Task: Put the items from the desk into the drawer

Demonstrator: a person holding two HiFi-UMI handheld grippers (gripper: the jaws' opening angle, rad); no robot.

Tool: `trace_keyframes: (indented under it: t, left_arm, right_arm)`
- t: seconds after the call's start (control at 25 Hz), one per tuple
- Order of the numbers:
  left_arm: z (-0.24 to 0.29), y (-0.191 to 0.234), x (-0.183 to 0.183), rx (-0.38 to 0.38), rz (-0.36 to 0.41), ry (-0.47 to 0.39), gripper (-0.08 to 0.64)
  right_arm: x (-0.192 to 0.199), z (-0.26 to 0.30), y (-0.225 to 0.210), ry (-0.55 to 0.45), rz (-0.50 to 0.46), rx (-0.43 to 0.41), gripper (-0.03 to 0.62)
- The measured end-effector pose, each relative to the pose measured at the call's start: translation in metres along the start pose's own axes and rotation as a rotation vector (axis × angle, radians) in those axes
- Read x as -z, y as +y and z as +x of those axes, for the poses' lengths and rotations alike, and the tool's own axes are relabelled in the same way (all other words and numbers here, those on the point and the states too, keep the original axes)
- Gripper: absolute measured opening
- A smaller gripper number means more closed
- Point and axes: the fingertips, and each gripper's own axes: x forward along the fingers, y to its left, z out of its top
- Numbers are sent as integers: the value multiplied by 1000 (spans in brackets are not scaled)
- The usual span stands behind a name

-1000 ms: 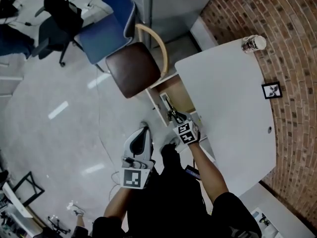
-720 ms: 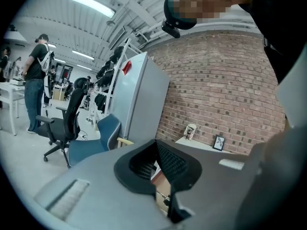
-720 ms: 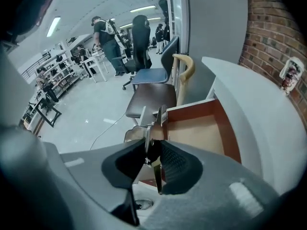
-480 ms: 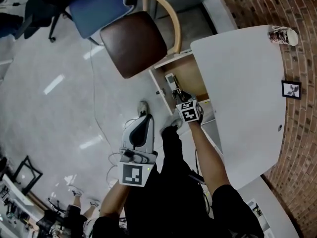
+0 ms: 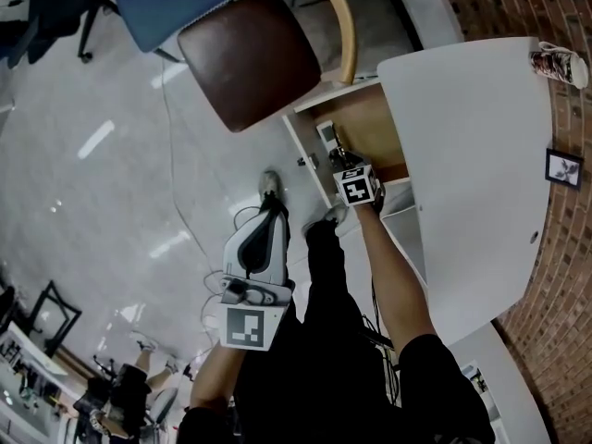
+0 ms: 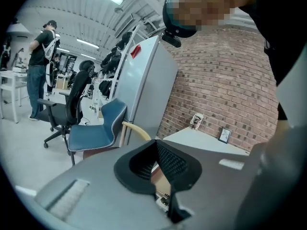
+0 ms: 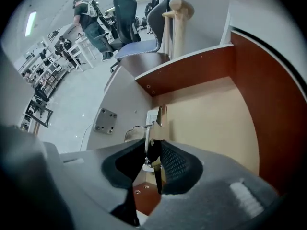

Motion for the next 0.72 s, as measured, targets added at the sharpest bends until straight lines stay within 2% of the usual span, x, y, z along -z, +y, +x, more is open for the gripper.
trace_keyframes:
  t: [0.36,0.4,0.72]
  left_arm:
    - [8,5,4,2,-8,8,20]
    - [8,4,3,4,-7,8,20]
    - [7,0,2,1,-16,15,20]
  right_arm:
    - [11,27,1,71,-7,17,95]
    - [11,27,1,74,-6,15,114]
    - [5,24,6,54,-23,15,115]
